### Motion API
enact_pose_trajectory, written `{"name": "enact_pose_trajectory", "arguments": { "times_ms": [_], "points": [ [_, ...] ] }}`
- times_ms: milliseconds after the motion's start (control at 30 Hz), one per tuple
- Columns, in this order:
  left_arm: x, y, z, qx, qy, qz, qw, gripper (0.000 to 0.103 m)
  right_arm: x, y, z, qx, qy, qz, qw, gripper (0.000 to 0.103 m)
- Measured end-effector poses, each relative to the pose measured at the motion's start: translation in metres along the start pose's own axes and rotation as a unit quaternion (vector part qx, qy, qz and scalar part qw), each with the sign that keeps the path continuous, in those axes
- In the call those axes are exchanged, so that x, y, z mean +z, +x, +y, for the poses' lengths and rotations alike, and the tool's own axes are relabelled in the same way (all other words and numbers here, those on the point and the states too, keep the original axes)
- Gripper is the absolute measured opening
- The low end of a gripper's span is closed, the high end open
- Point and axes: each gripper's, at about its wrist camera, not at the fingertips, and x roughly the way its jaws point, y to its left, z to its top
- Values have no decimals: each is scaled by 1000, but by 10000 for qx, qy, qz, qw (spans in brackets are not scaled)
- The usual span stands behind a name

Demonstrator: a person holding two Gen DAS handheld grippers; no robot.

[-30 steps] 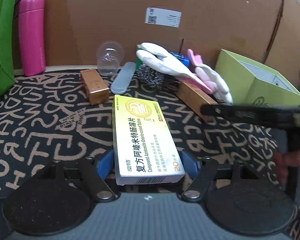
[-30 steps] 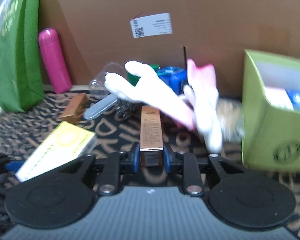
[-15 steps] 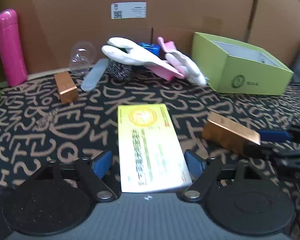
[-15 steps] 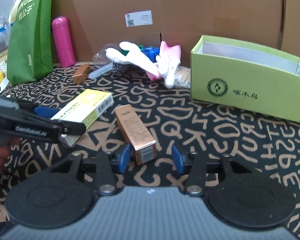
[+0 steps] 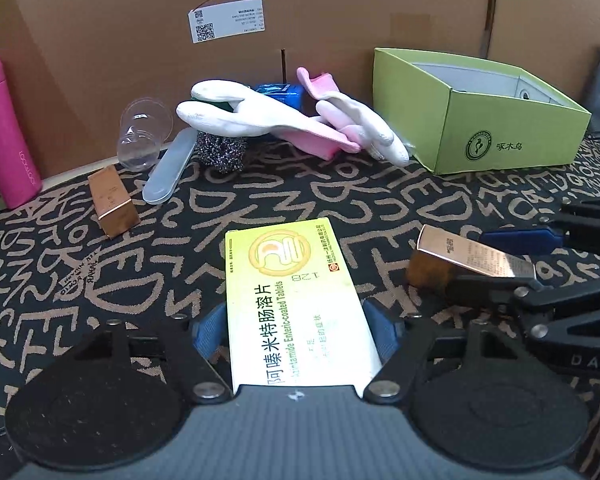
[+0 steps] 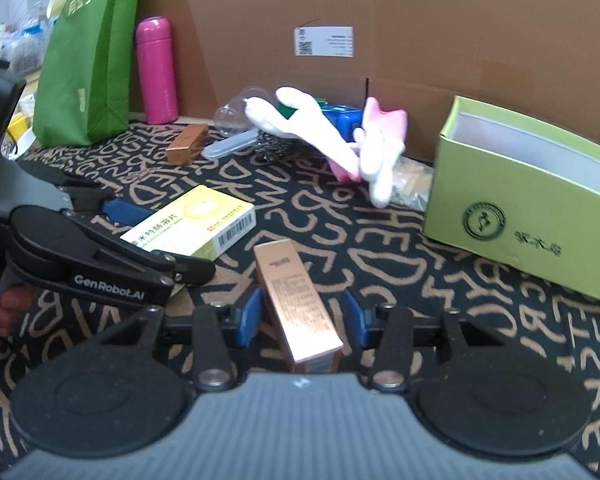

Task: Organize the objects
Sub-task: 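Carry the yellow and copper boxes toward the lime-green box, then lower both boxes into the lime-green box and open both grippers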

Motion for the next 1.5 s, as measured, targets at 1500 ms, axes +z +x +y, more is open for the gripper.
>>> {"name": "enact_pose_trajectory", "arguments": {
  "times_ms": [1500],
  "points": [
    [215, 84, -174, -1999, -78, -626, 9778, 72, 53, -52, -234, -2286, 780, -944, 9658, 24]
  ]
}}
